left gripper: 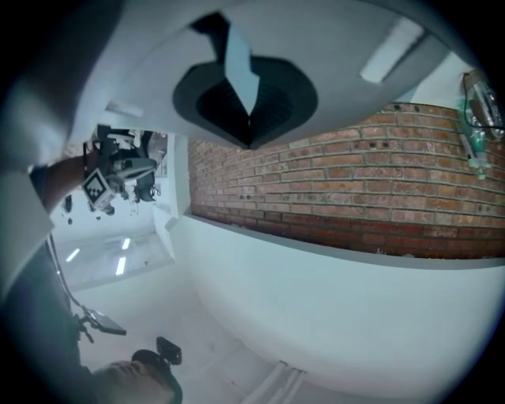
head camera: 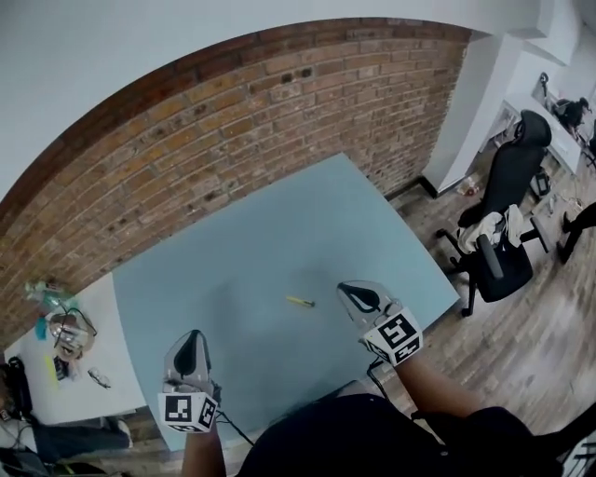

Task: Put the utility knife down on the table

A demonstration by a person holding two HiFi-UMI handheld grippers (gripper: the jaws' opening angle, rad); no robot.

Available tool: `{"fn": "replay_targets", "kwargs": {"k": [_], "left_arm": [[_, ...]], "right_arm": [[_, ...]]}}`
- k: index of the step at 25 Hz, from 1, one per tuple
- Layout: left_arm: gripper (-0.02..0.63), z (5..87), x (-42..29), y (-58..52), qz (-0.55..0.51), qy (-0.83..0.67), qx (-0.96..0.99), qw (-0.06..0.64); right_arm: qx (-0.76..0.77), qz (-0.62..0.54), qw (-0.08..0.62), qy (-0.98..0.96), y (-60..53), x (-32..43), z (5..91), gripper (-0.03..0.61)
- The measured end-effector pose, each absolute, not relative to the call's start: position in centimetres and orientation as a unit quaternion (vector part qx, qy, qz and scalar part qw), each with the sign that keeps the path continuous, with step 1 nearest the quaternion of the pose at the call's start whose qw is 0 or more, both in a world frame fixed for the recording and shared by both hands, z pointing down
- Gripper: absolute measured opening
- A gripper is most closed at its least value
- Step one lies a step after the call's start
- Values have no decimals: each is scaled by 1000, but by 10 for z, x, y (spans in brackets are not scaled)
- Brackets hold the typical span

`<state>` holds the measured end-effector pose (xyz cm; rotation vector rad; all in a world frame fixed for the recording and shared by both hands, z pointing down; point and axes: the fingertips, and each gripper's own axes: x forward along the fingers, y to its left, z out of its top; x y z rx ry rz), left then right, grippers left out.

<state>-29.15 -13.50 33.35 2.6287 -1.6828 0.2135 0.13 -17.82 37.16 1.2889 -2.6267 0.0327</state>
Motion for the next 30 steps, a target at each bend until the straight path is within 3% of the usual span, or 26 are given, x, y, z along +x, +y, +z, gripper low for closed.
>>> {"fn": "replay_targets", "kwargs": {"k": [30], "left_arm": [[-3, 322, -303, -115, 76, -544, 836, -9]], "right_arm": [[429, -4, 90, -899, -171, -11, 364, 2]]}}
